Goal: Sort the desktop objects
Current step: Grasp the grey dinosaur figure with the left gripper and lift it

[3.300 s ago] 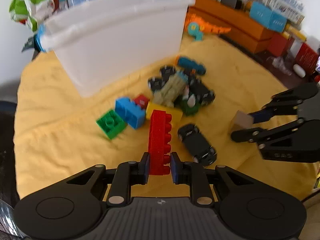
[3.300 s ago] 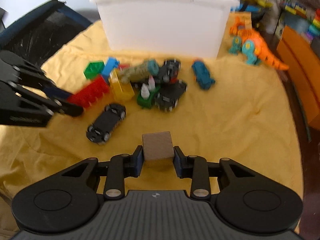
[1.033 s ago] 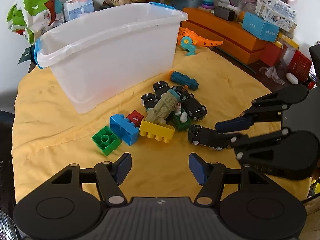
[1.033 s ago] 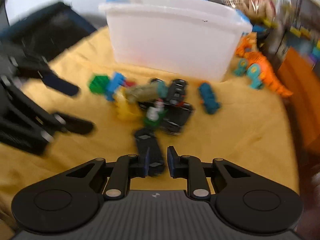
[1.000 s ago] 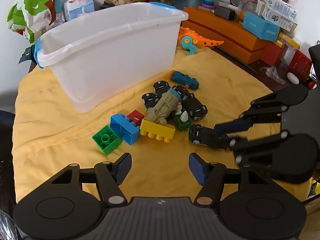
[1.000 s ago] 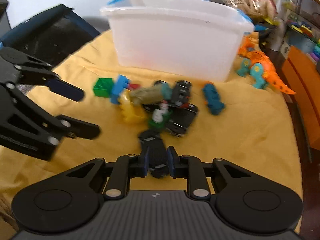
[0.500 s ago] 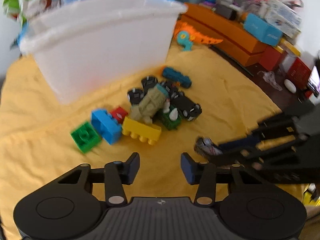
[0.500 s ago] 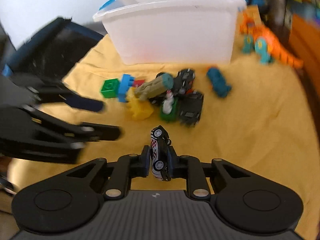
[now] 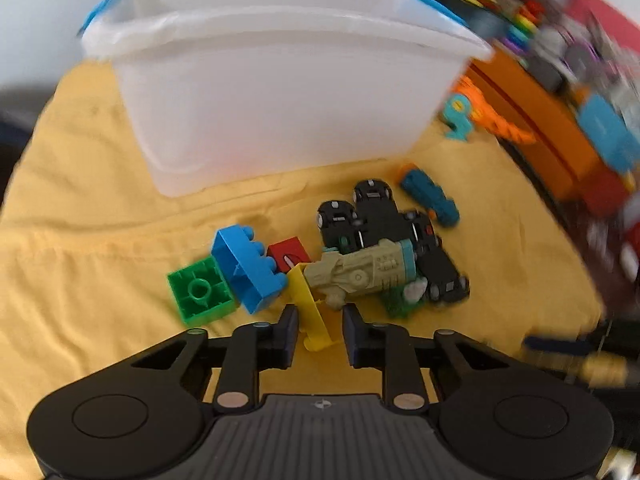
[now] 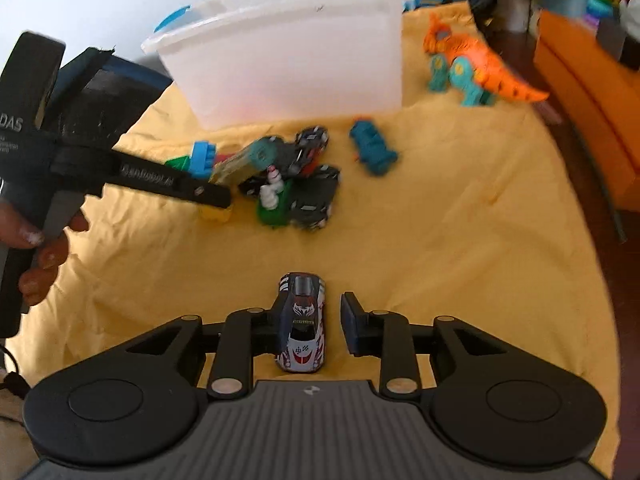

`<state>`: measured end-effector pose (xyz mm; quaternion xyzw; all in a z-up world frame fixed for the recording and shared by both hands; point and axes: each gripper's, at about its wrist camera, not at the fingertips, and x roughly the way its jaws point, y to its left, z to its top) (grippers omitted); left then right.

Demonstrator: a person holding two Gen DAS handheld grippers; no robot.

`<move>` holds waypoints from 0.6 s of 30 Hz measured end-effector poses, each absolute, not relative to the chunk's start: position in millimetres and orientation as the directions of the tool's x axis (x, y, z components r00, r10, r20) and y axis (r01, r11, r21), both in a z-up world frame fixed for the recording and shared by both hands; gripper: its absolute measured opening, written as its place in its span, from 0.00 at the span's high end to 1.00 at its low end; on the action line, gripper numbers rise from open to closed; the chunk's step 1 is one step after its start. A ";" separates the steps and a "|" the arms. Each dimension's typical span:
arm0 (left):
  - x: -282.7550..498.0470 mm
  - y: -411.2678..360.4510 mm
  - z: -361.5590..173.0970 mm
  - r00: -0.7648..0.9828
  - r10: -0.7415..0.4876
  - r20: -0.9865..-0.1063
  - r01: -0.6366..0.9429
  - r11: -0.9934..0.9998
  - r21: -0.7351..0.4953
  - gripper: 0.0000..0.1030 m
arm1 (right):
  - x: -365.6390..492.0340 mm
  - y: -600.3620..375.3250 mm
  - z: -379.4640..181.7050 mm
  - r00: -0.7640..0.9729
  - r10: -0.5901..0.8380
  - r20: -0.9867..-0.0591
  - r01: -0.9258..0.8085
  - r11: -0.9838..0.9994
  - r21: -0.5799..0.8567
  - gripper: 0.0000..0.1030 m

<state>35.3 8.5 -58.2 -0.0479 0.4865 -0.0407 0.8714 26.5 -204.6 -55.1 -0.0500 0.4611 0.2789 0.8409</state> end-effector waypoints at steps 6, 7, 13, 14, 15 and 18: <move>-4.6 -2.1 -46.2 0.543 -0.077 -0.837 0.272 0.958 0.088 0.94 | 32.8 -211.0 -51.0 0.441 0.418 -0.794 -0.500 0.849 0.170 0.70; -11.5 -5.0 -46.8 0.551 -0.059 -0.833 0.314 0.939 0.141 0.92 | 33.0 -210.7 -51.9 0.438 0.420 -0.795 -0.495 0.851 0.177 0.70; -17.1 -13.7 -44.1 0.577 -0.093 -0.811 0.340 0.930 0.135 0.68 | 26.9 -204.7 -48.6 0.443 0.438 -0.782 -0.490 0.849 0.197 0.70; -16.1 -16.7 -40.4 0.587 -0.122 -0.800 0.345 0.932 0.111 0.67 | 26.5 -202.9 -47.8 0.444 0.435 -0.783 -0.490 0.850 0.194 0.70; -16.1 -19.9 -37.6 0.595 -0.155 -0.788 0.360 0.929 0.089 0.67 | 26.1 -201.7 -47.2 0.448 0.432 -0.783 -0.490 0.851 0.189 0.70; -13.6 -33.9 -35.9 0.599 -0.204 -0.774 0.412 0.908 0.080 0.67 | 24.7 -202.1 -45.3 0.461 0.425 -0.779 -0.484 0.856 0.181 0.70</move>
